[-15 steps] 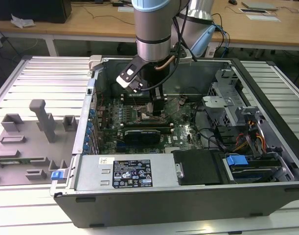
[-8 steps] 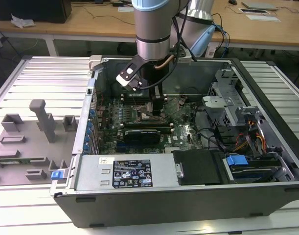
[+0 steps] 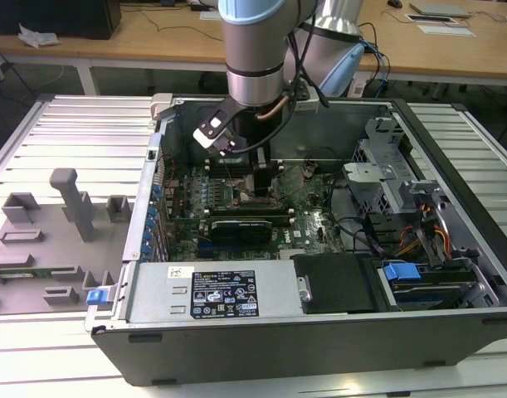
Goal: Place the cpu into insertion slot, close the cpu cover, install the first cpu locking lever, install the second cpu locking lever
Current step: 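Place the cpu into insertion slot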
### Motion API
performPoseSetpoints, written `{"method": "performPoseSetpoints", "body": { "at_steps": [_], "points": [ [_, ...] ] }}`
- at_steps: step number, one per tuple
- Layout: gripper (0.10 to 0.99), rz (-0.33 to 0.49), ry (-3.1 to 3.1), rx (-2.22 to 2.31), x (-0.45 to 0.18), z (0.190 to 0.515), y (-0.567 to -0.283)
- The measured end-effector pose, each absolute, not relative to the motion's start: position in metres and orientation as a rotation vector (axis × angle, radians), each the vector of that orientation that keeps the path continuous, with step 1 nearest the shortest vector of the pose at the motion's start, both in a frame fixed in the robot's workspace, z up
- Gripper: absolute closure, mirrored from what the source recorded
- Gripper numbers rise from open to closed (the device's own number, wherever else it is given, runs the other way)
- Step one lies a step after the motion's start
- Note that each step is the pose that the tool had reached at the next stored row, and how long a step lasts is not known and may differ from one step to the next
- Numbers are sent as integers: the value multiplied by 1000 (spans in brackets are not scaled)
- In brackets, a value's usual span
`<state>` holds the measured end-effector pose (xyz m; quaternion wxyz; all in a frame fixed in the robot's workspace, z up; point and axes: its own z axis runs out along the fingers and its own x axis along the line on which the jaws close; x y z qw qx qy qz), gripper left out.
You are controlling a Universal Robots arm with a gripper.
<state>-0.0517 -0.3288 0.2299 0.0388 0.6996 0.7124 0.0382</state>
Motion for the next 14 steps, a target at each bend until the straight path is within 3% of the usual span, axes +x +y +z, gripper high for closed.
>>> {"method": "performPoseSetpoints", "body": {
  "at_steps": [14],
  "points": [
    [545, 118, 2183, 2146, -57, 213, -320]
  ]
}}
